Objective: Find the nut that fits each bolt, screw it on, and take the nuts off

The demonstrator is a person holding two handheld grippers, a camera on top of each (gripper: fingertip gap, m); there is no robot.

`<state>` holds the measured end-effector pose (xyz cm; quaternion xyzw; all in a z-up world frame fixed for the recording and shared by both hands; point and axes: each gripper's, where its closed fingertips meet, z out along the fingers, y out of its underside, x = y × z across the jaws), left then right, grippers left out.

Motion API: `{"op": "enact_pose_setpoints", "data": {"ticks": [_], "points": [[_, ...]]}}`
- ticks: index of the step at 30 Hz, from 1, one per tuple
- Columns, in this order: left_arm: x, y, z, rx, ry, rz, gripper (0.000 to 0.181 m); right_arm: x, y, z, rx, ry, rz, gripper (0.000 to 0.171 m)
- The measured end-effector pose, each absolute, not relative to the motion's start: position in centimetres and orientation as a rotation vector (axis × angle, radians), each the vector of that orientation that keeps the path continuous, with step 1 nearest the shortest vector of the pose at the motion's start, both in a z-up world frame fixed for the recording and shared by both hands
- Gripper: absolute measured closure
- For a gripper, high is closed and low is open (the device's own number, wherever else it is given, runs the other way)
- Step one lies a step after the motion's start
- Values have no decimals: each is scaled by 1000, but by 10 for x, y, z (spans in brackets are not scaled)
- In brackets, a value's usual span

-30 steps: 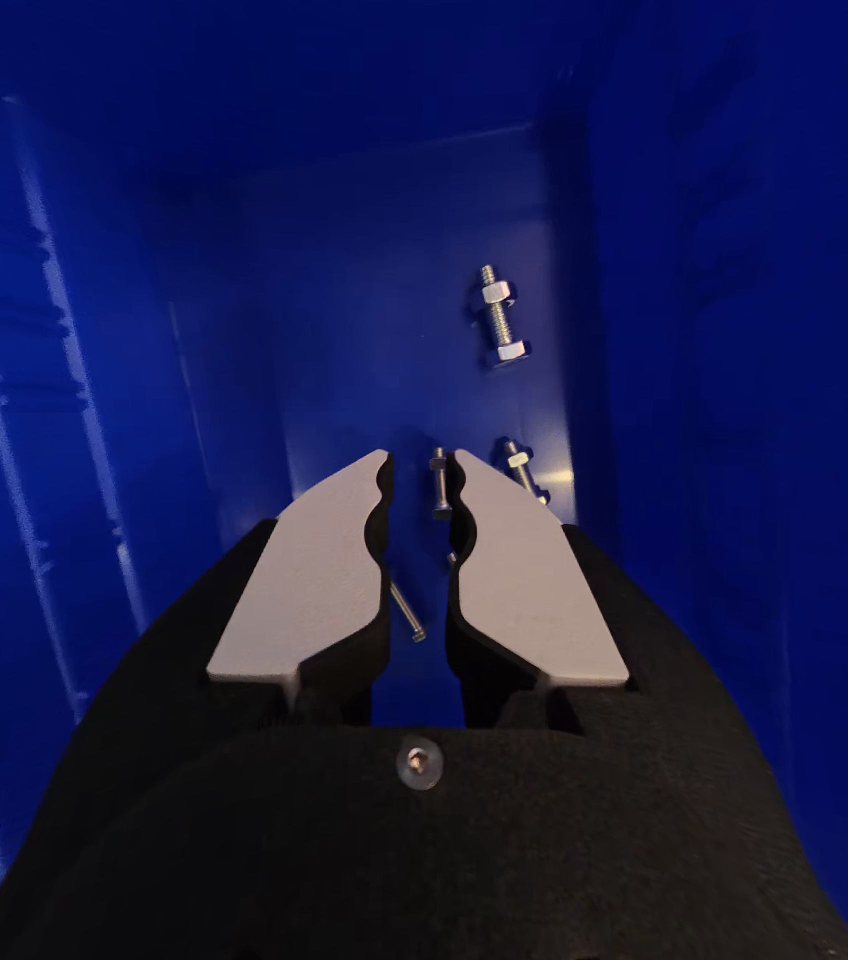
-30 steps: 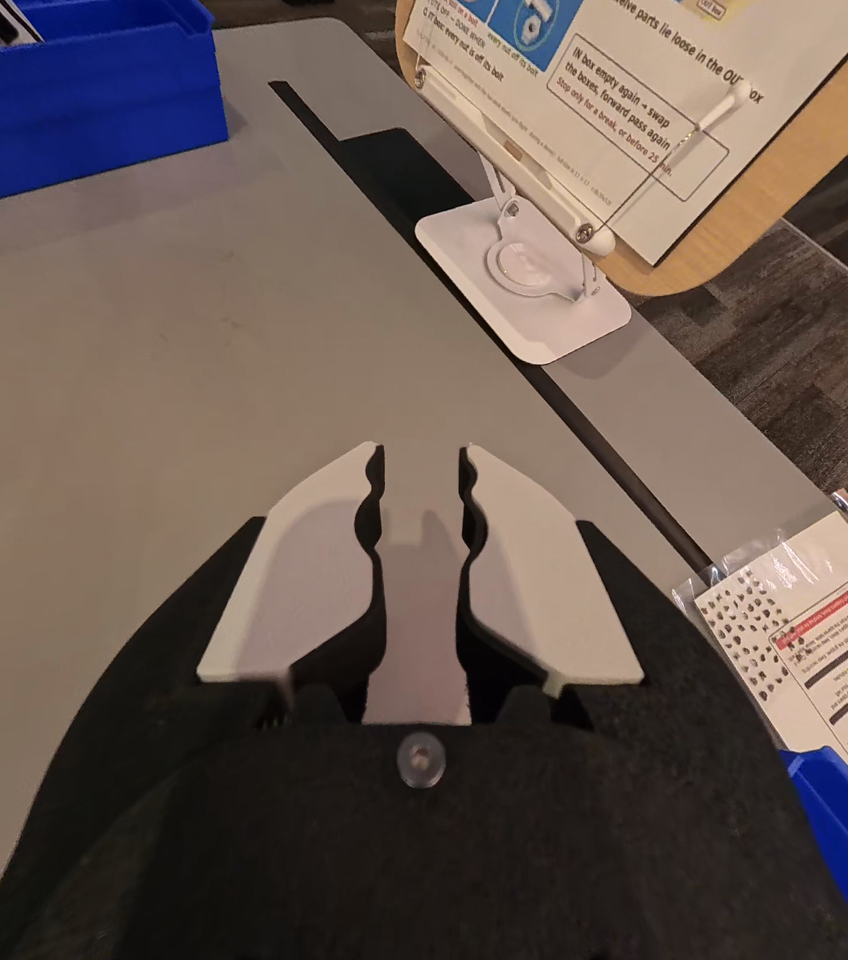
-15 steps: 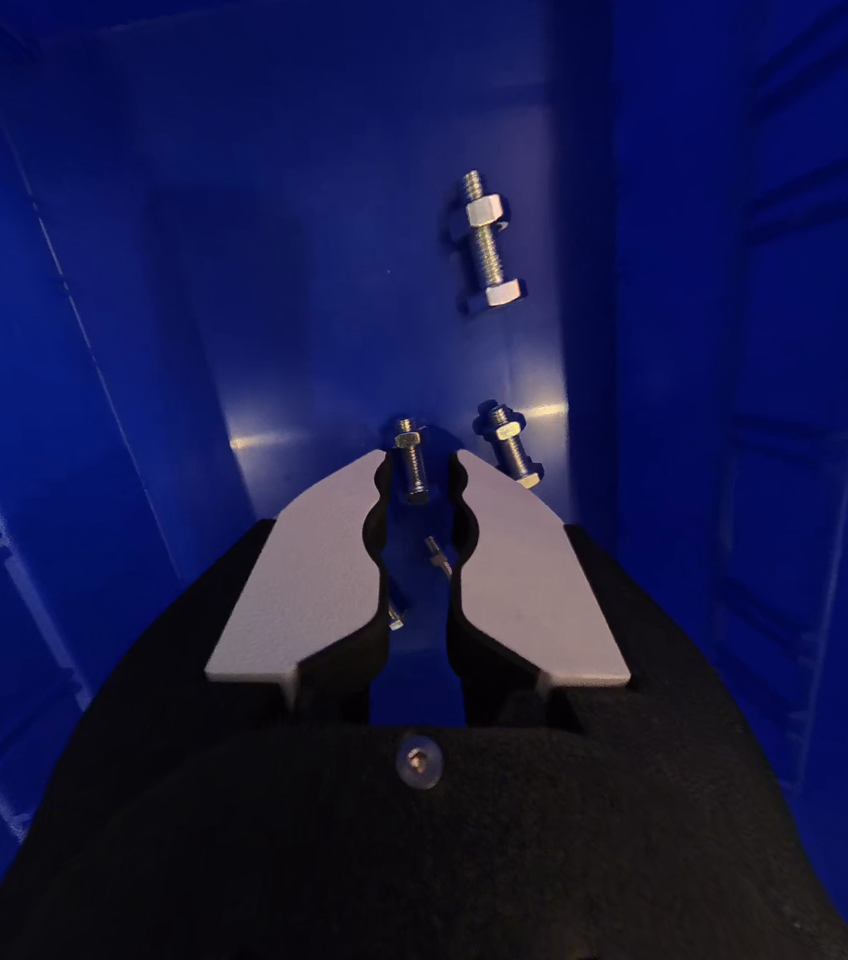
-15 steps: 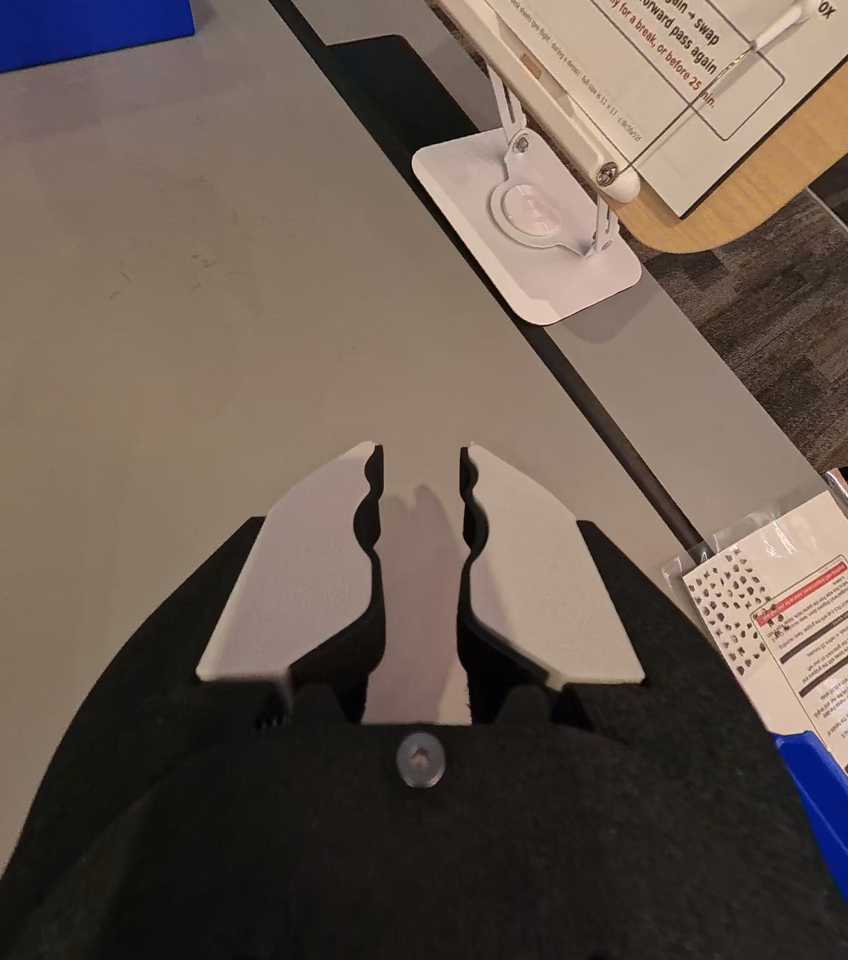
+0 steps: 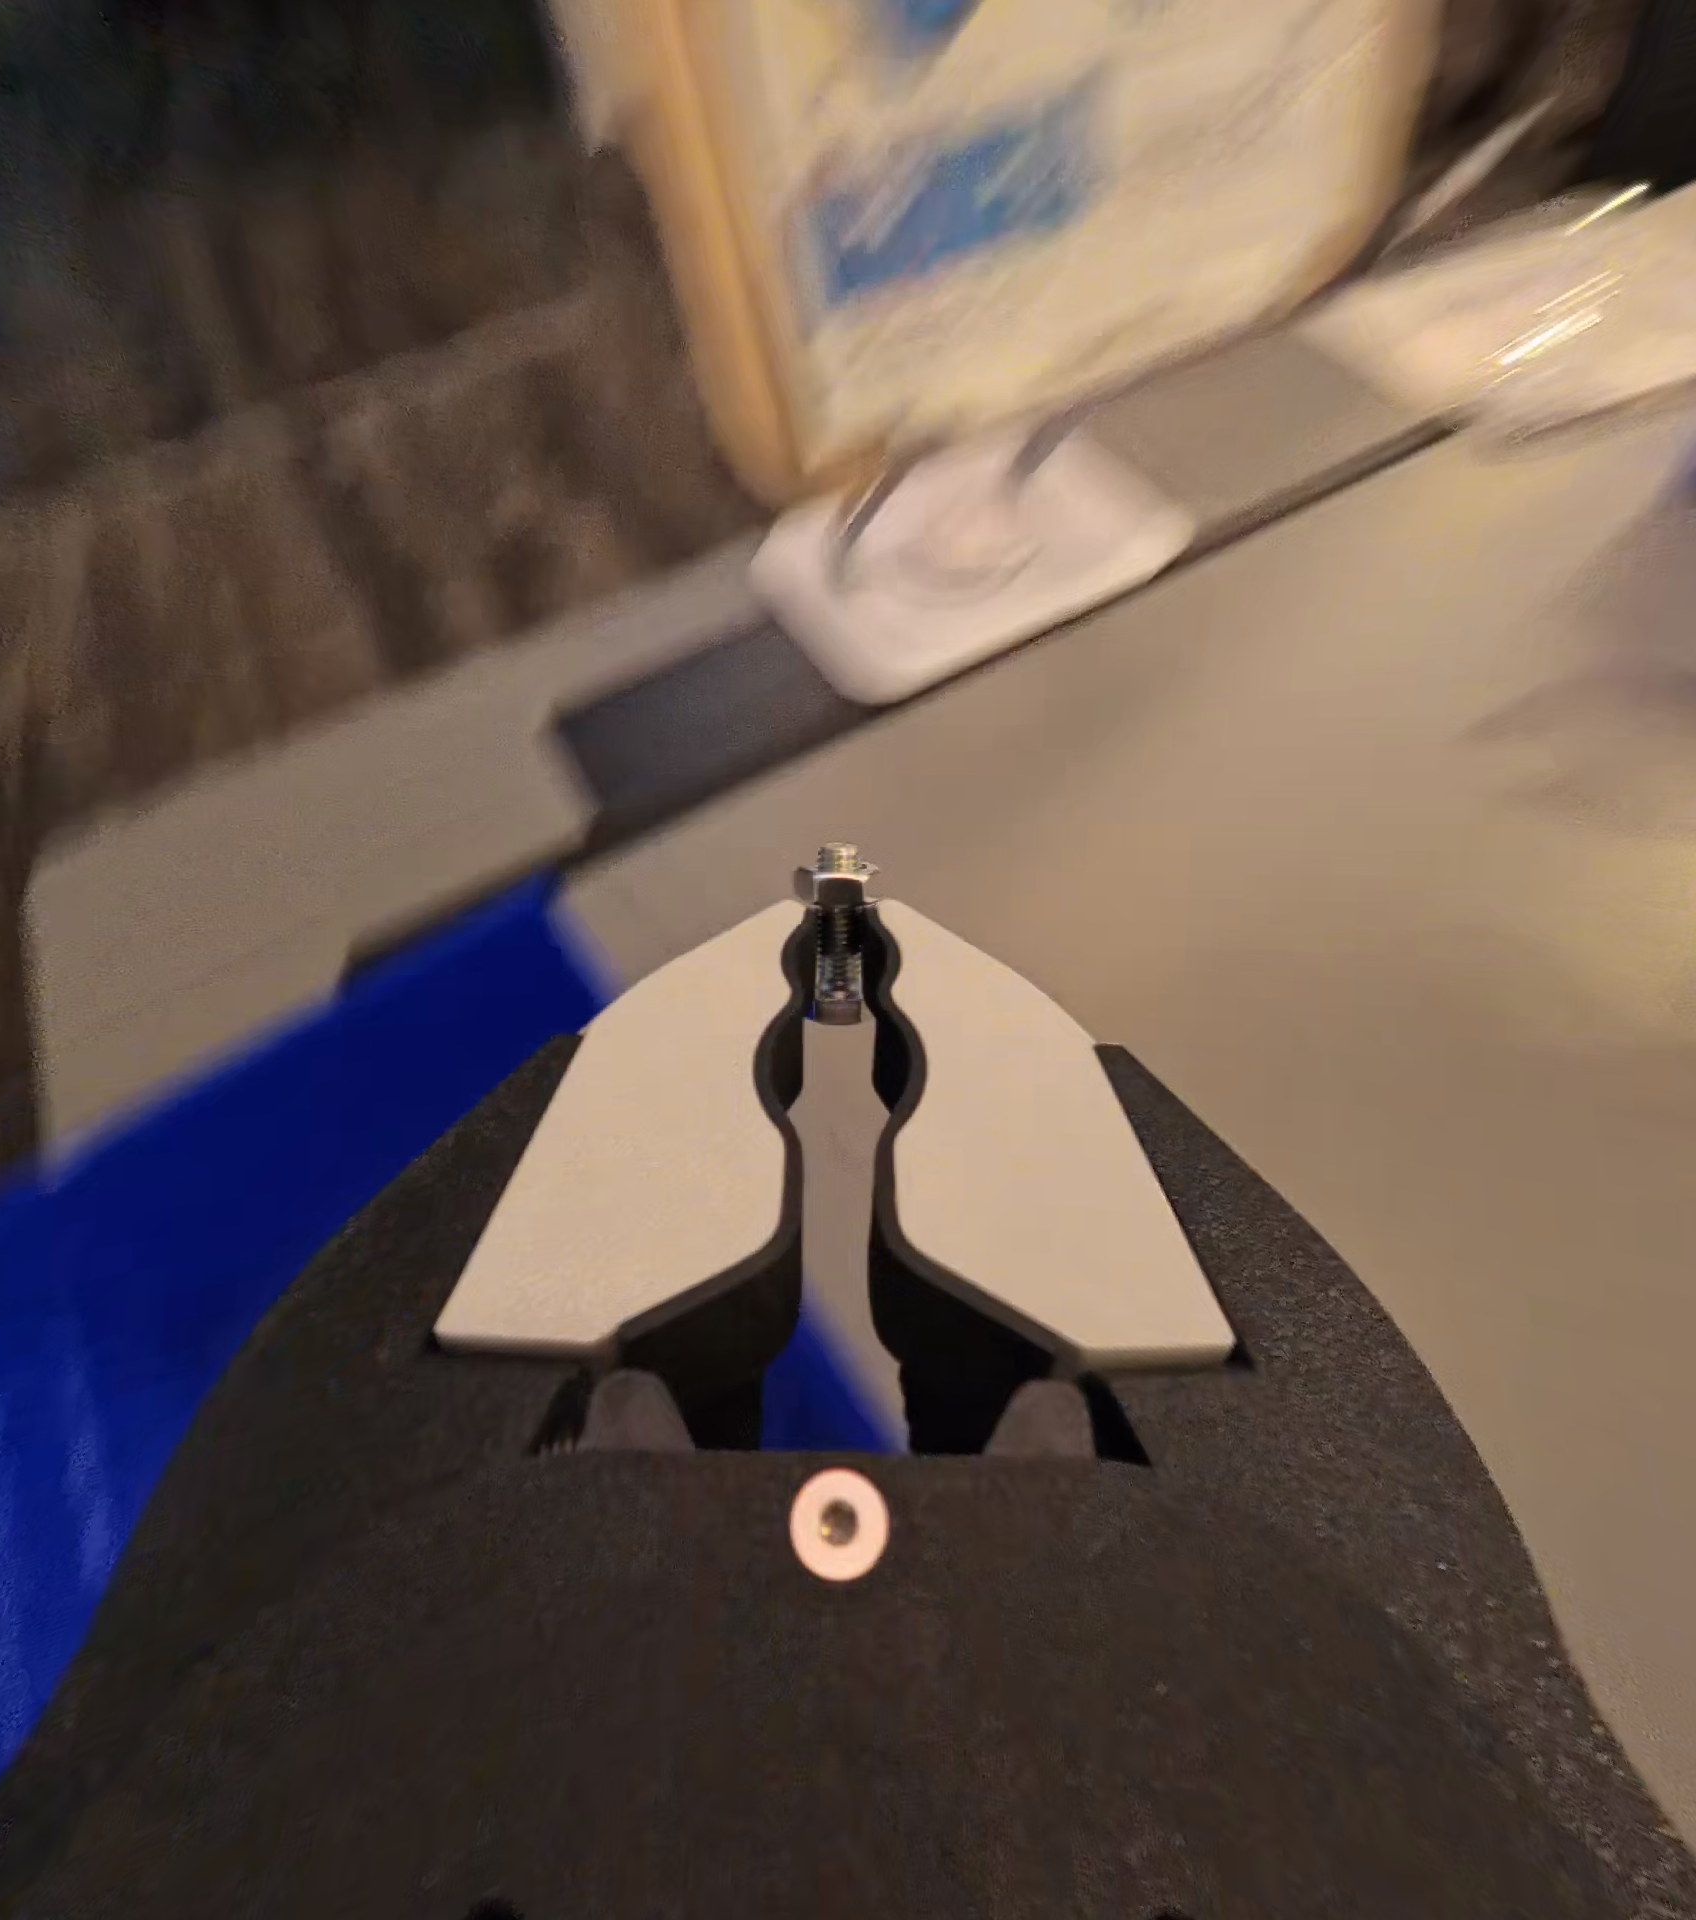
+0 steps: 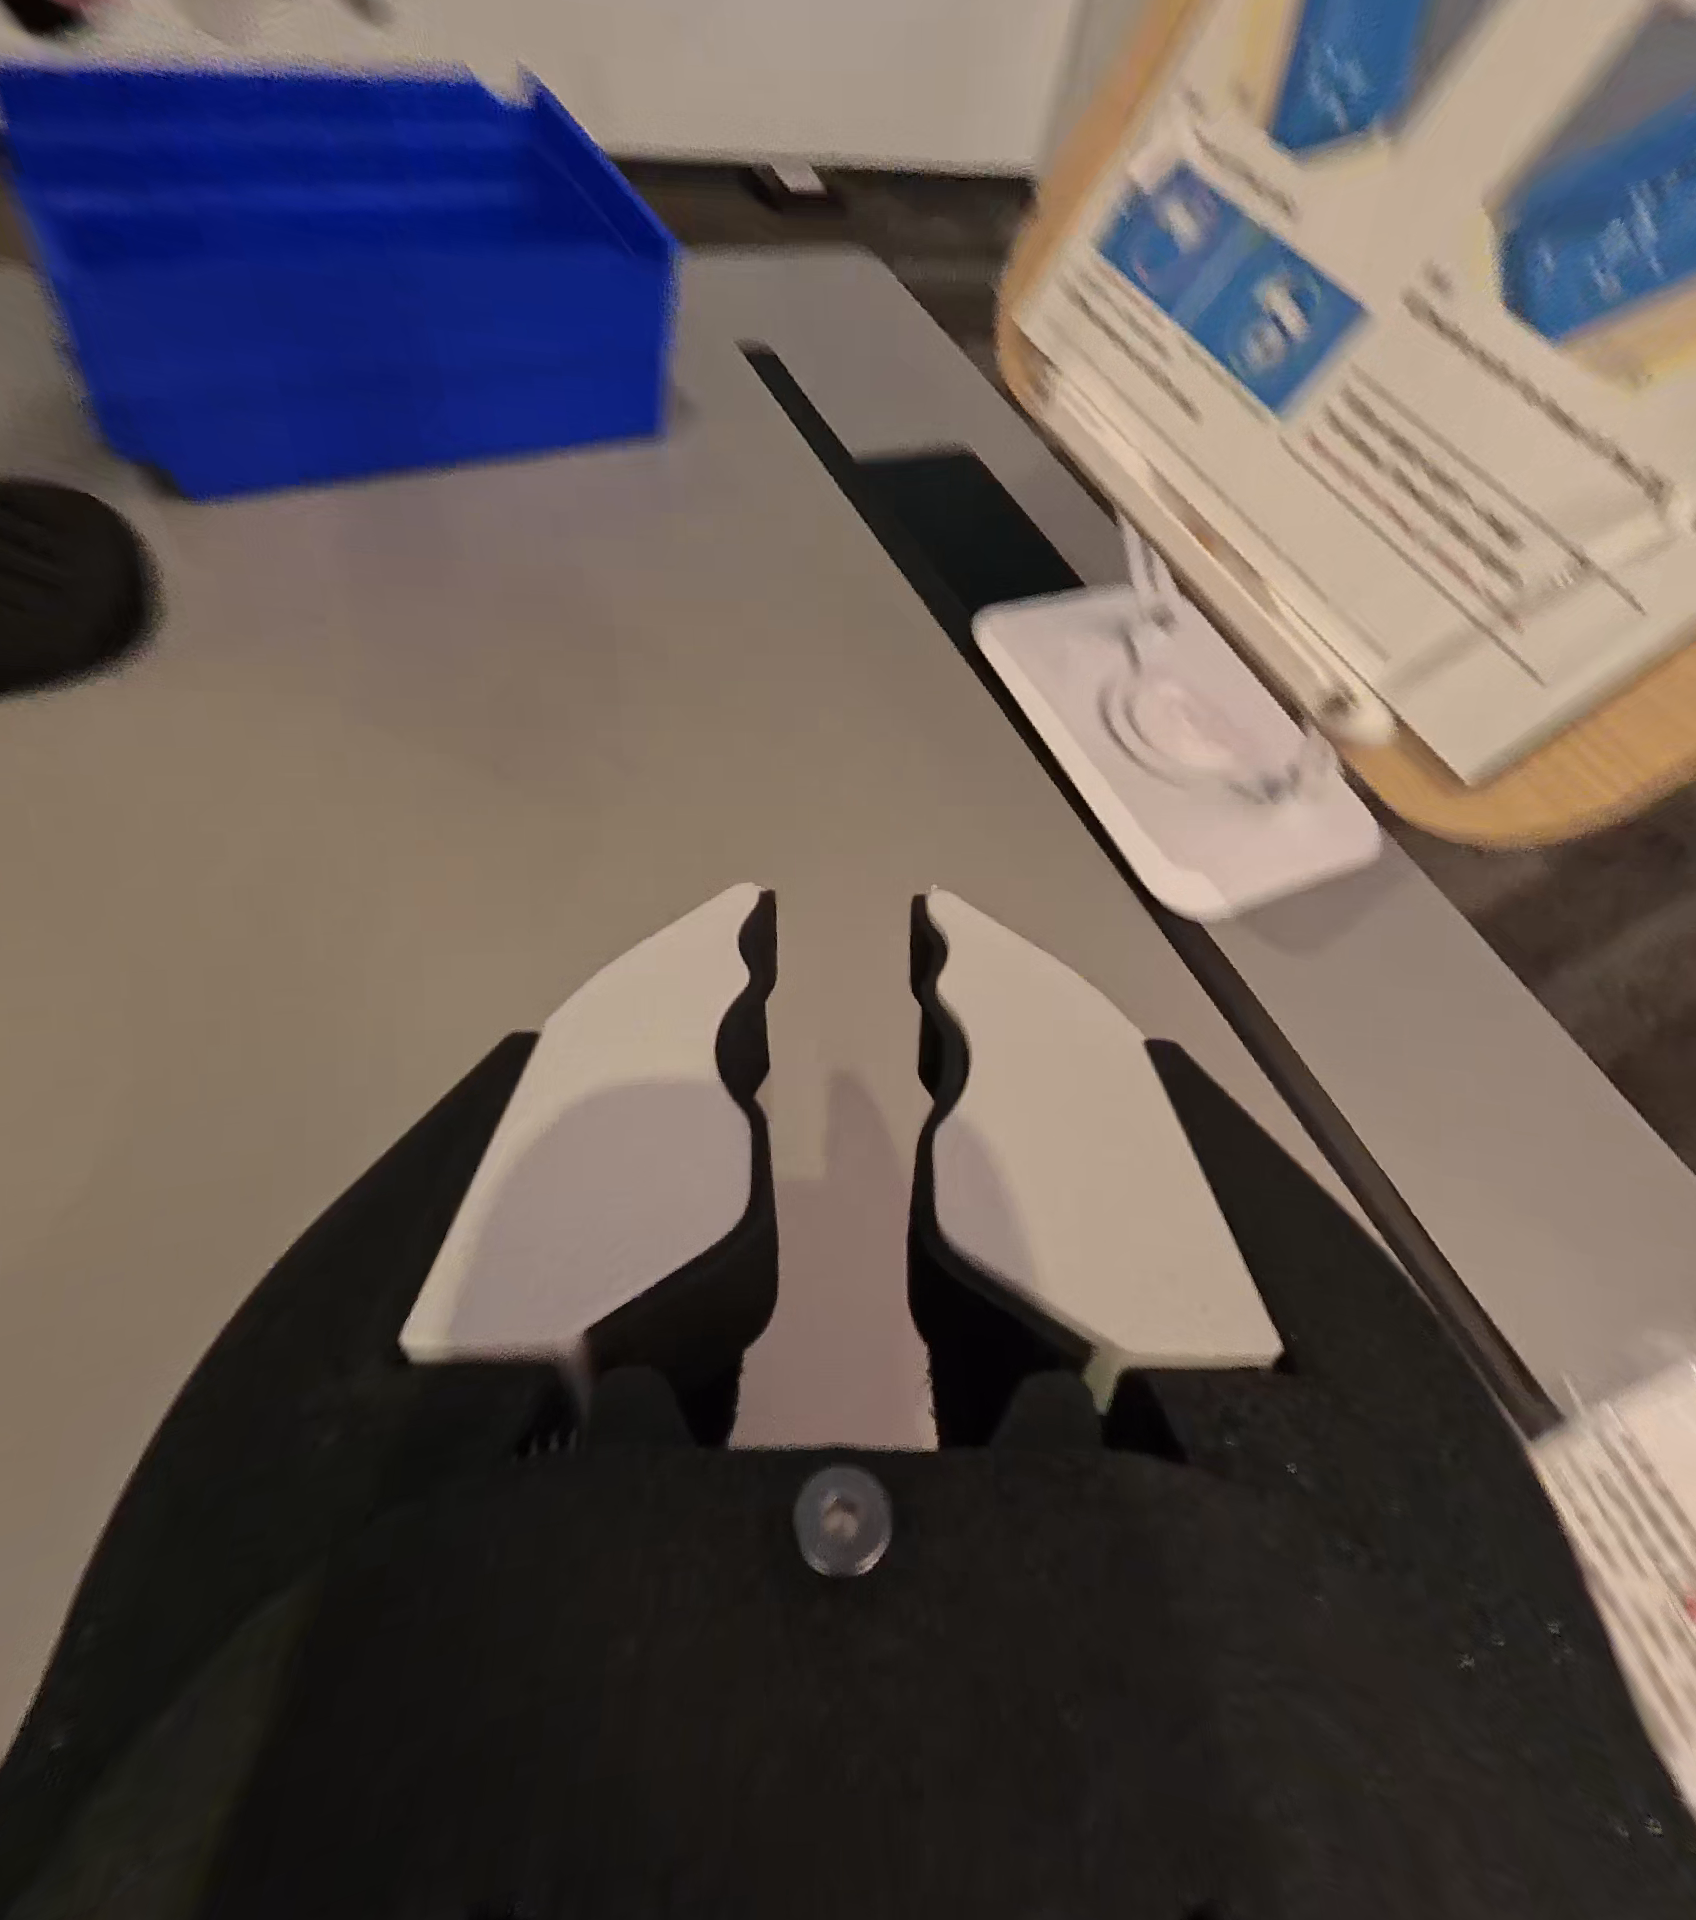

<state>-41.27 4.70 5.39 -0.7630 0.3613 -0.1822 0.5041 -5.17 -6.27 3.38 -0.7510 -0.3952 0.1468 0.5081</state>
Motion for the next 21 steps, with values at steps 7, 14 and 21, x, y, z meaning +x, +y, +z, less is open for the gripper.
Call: {"op": "enact_pose_setpoints", "data": {"ticks": [7,14,21], "points": [[-236,-76,116,-1242,1225,-917,174,-155,-109,61,-1515,-1110,464,151],[-176,-128,89,-1192,1357,-1153,175,-171,-138,104,-1287,-1016,595,151],[-167,-147,86,-1154,1420,-1165,174,-175,-142,101,-1269,-1025,774,155]]}}
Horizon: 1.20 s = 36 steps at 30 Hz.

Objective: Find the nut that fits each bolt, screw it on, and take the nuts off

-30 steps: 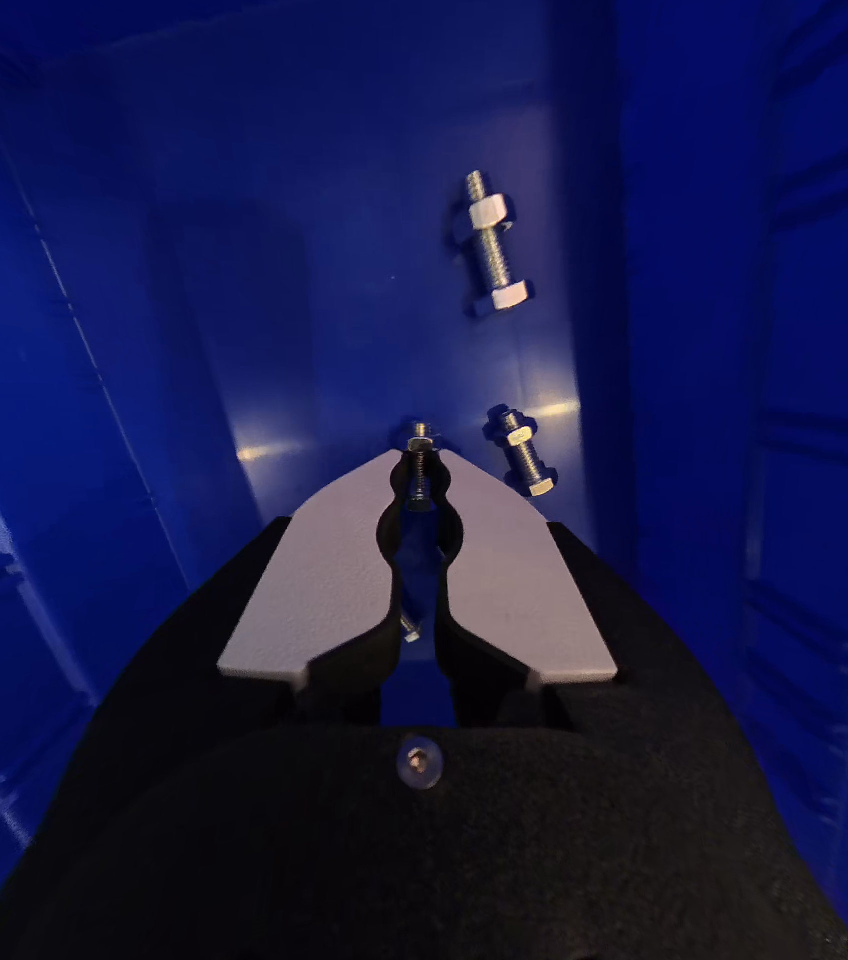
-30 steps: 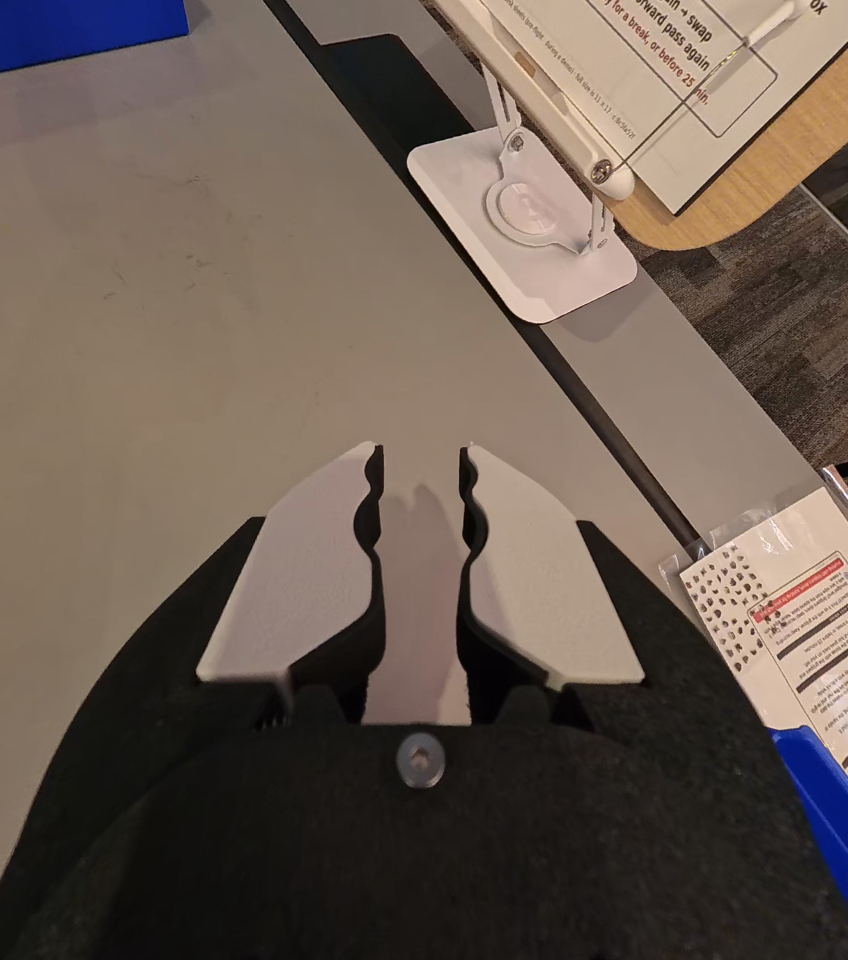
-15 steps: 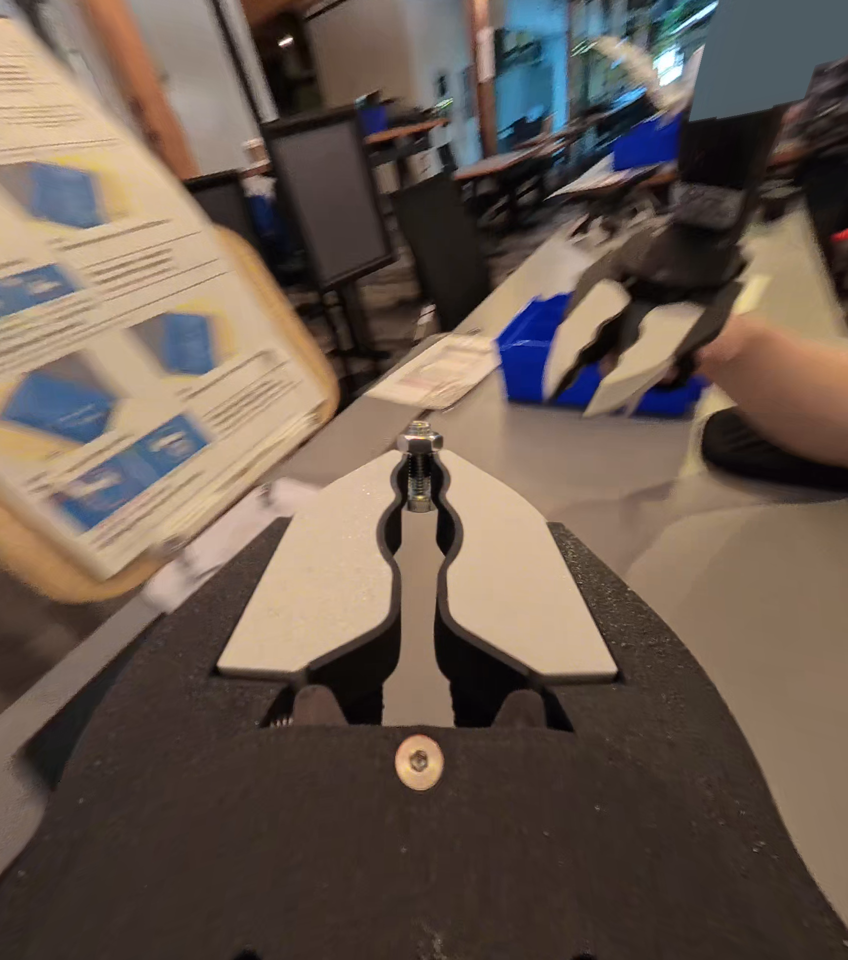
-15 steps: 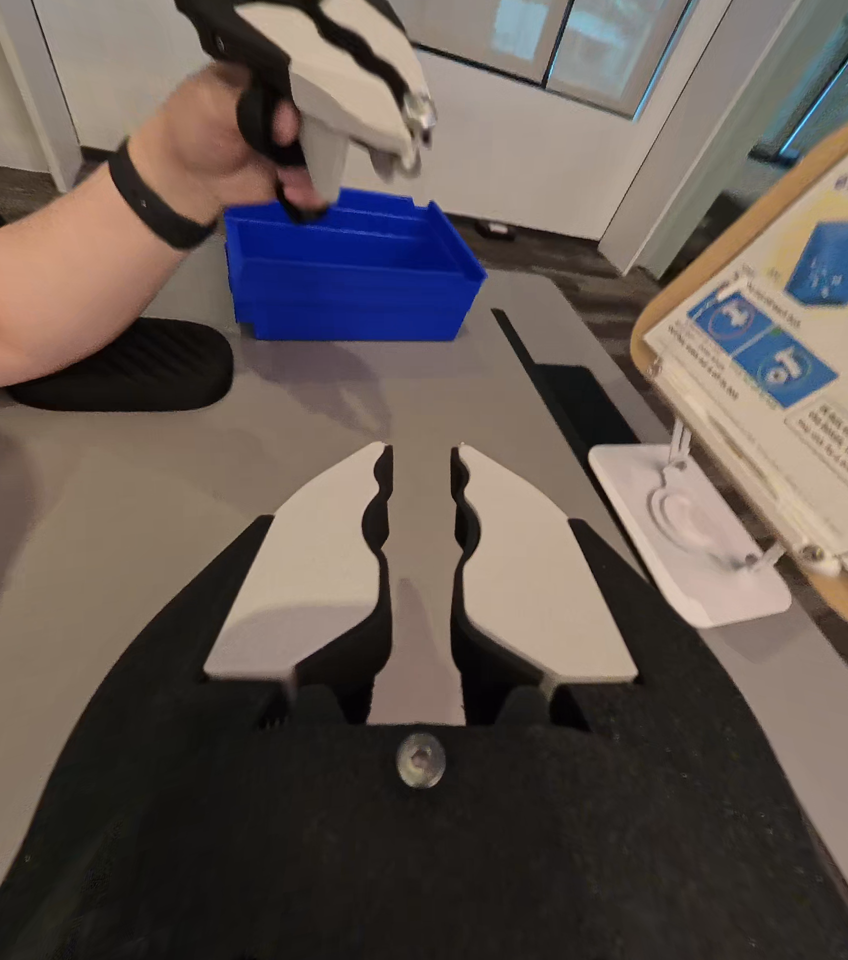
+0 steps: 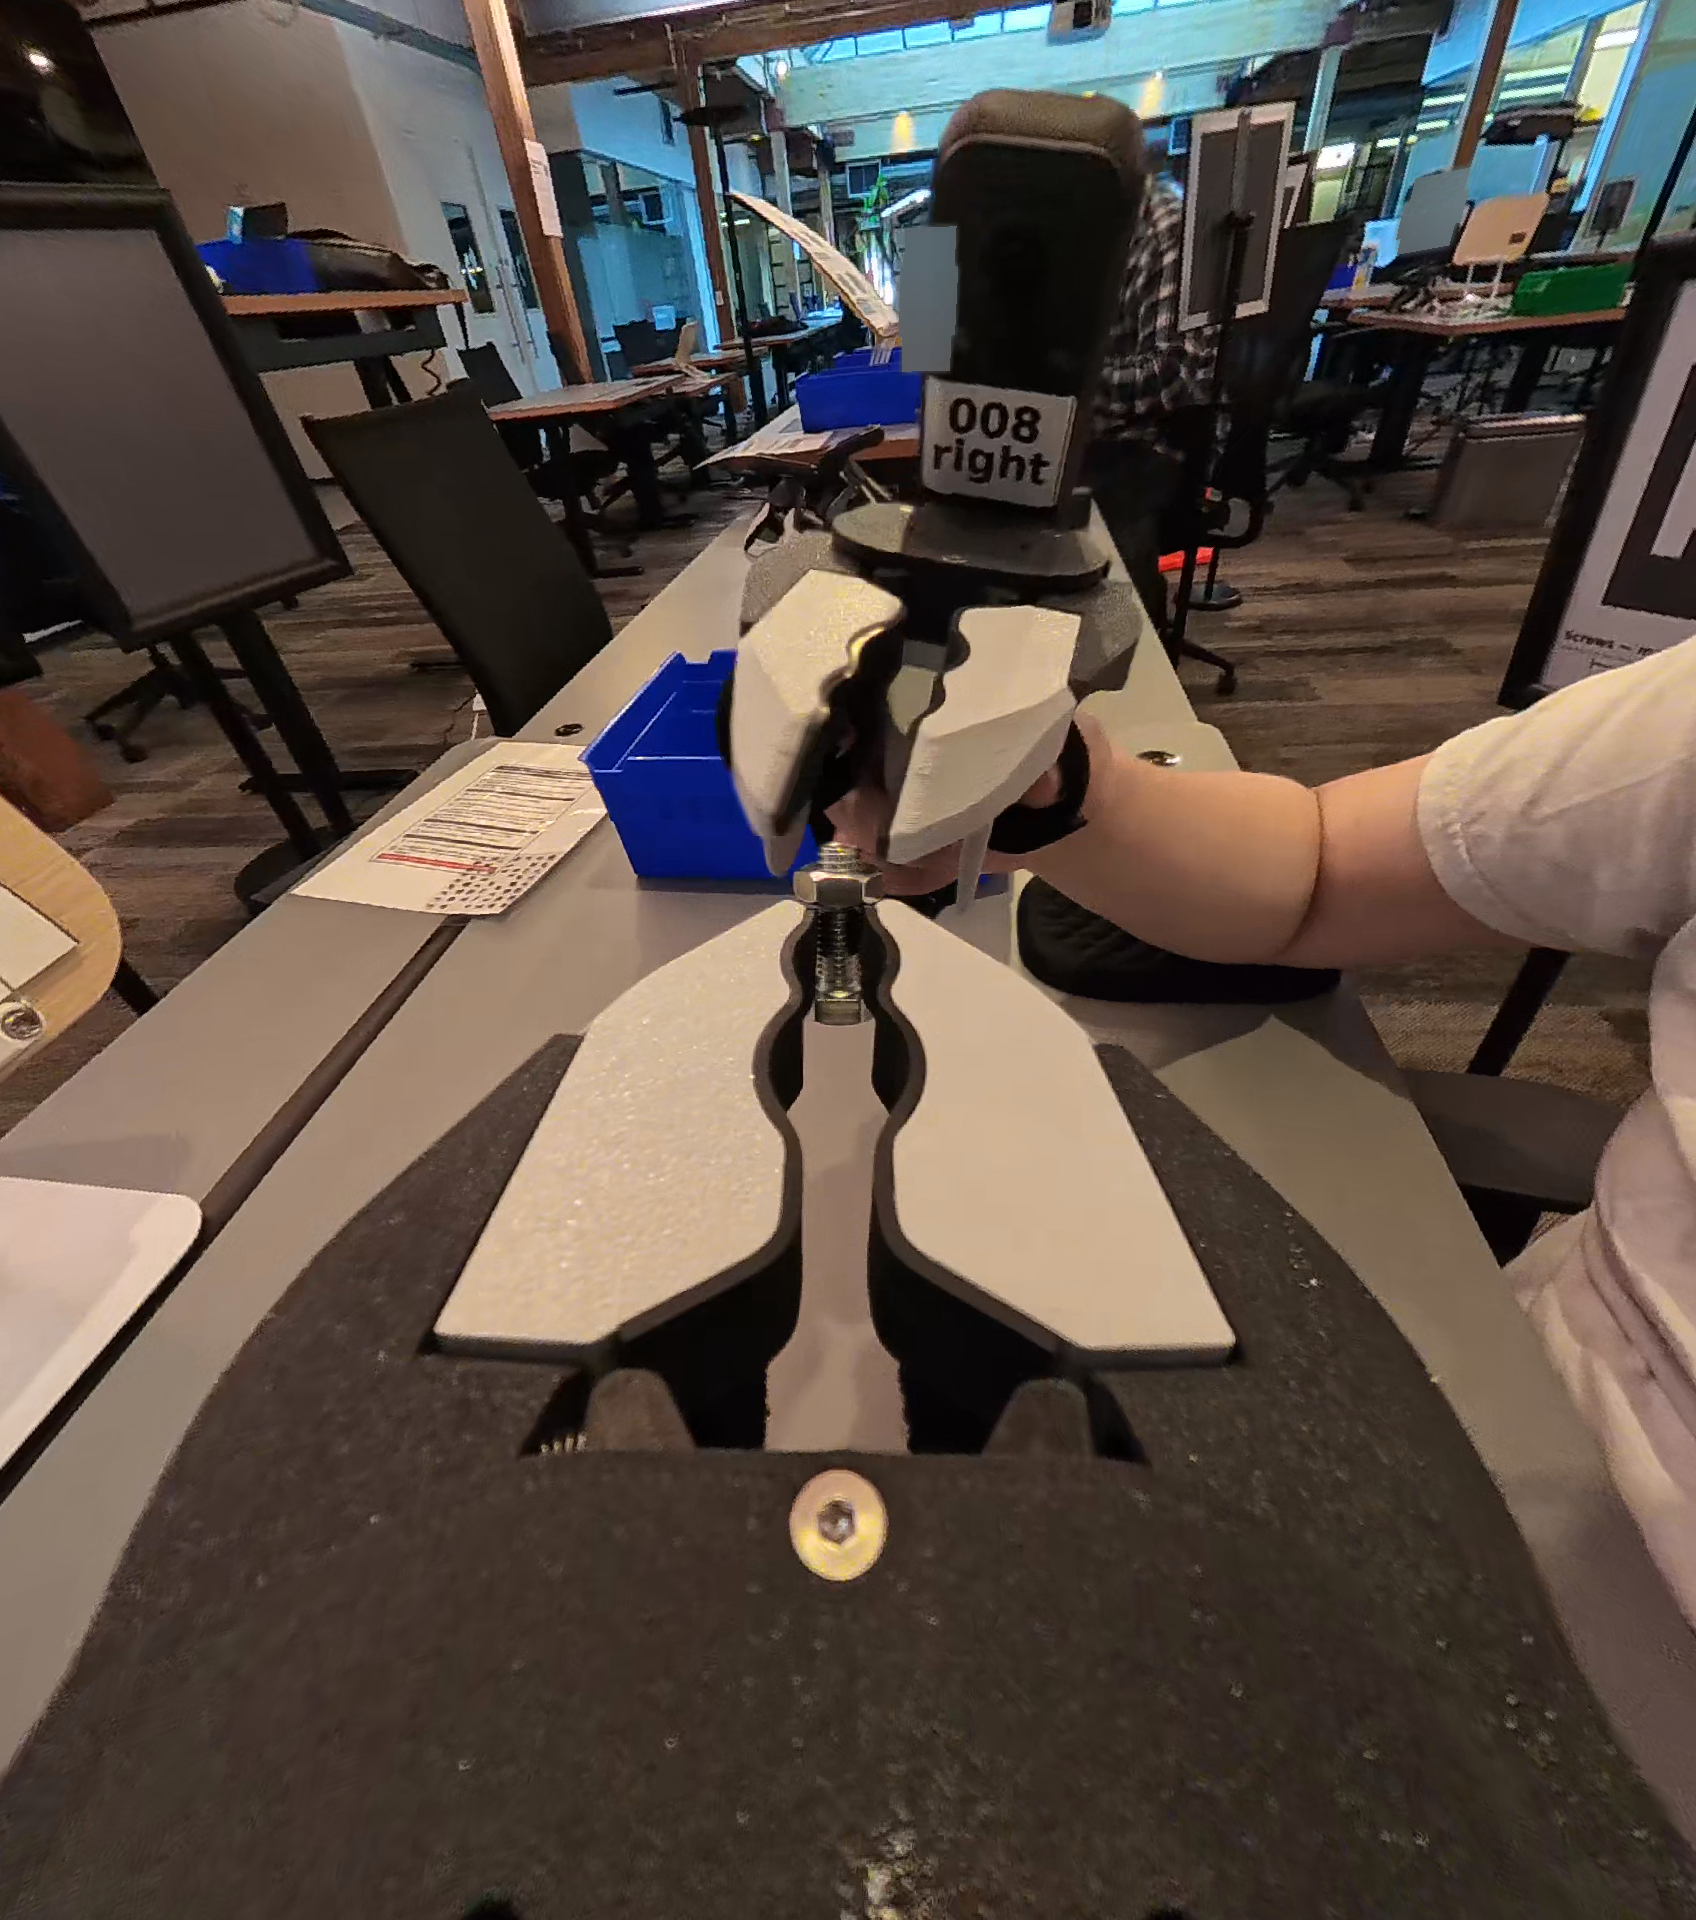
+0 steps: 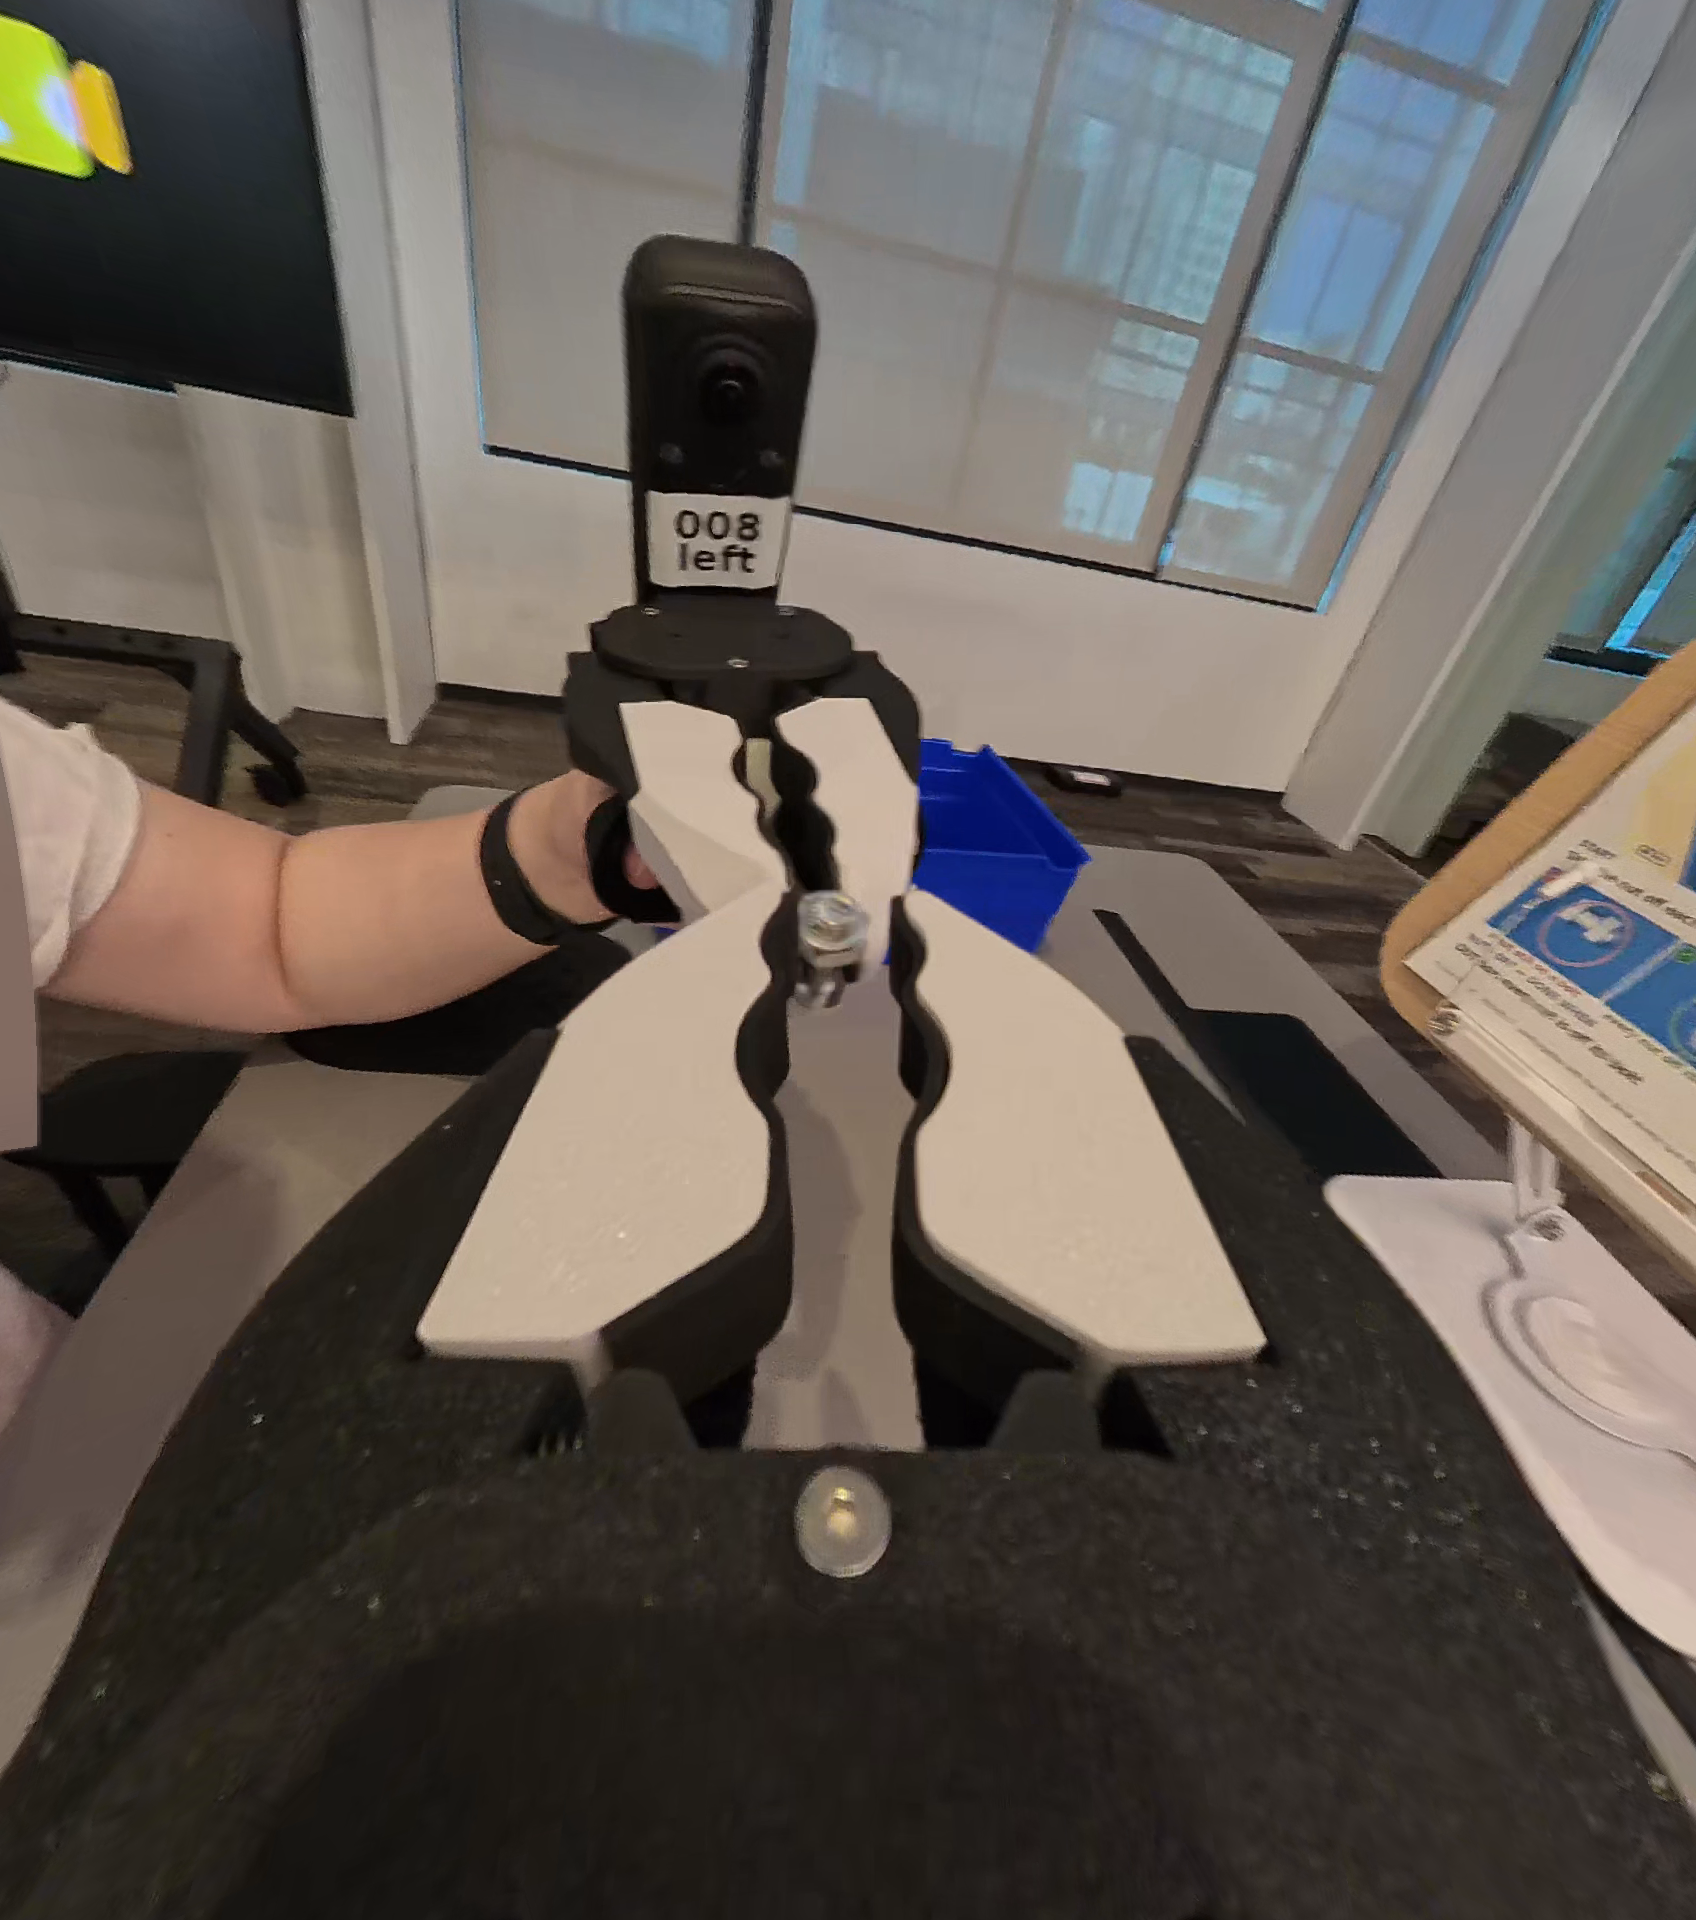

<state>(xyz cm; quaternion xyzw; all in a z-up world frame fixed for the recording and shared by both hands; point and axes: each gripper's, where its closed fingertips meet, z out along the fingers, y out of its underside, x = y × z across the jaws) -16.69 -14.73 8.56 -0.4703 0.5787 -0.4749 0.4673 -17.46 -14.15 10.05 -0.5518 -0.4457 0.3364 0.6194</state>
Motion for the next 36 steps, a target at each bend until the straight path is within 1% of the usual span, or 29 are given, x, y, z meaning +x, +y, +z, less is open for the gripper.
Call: {"op": "enact_pose_setpoints", "data": {"ticks": [1,5,7,17,24,32,36], "points": [[-166,-148,85,-1153,1427,-1162,174,-177,-146,100,-1260,-1046,812,160],[-165,-154,85,-1141,1437,-1185,175,-177,-146,100,-1261,-1037,862,161],[-165,-155,84,-1140,1446,-1186,174,-179,-149,99,-1260,-1052,888,164],[-164,-160,84,-1122,1451,-1215,173,-178,-152,99,-1273,-1047,996,165],[-158,-158,73,-1190,1470,-1211,152,-179,-149,95,-1288,-1059,957,165],[-155,-155,61,-1225,1500,-1186,153,-178,-147,93,-1288,-1086,865,165],[-154,-156,62,-1223,1494,-1216,157,-175,-147,95,-1276,-1089,825,165]]}}
